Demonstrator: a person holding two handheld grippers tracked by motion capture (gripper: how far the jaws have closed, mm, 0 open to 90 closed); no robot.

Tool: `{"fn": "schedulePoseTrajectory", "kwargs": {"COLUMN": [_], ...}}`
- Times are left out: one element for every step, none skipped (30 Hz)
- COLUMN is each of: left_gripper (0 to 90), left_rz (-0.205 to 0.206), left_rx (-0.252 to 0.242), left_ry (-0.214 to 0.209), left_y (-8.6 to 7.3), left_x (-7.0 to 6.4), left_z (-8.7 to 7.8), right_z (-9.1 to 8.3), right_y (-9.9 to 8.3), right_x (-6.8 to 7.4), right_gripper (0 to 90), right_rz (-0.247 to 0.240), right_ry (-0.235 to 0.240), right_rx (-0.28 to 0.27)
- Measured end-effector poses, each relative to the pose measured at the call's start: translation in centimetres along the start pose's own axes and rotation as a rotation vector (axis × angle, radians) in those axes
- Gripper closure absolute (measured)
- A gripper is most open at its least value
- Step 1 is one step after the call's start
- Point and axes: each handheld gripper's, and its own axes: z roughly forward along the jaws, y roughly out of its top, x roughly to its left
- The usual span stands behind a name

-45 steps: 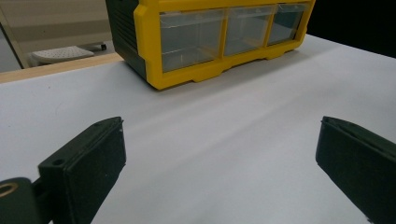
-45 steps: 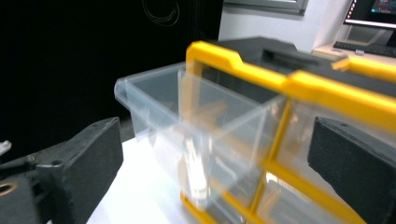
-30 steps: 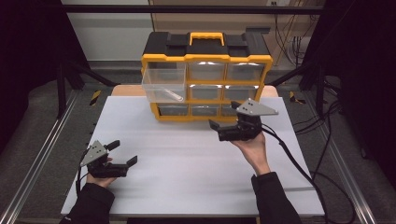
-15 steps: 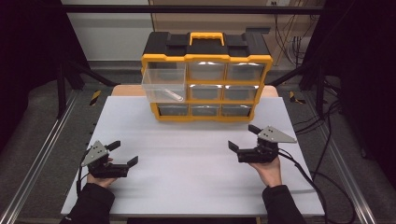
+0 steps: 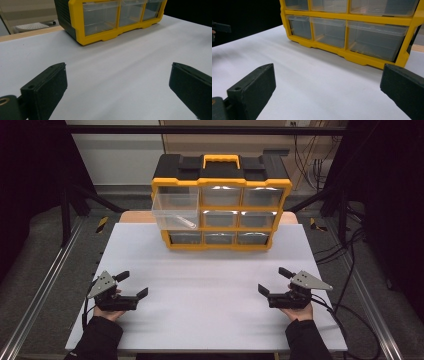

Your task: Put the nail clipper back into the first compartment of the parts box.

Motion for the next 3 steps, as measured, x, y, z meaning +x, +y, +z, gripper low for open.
{"fn": "schedulePoseTrajectory", "kwargs": {"left_gripper": [1.8, 1.8, 1.7], "left_rz": [0.001, -0.003, -0.007], "left_rx": [0.004, 0.005, 0.008], "left_ry": [-0.001, -0.003, -0.006], "left_y": [-0.01, -0.01, 0.01], "left_x": [0.00, 0.00, 0.02], "left_z": [0.01, 0.03, 0.05], "right_z": [0.00, 0.03, 0.12], "right_y": [-0.07, -0.14, -0.36], "right_x": [-0.05, -0.16, -0.30], "right_gripper": [0.8, 0.8, 0.8], "right_rz": [0.002, -0.001, 0.002], "right_ry": [-0.004, -0.008, -0.017], "right_rx": [0.000, 0.002, 0.017]}}
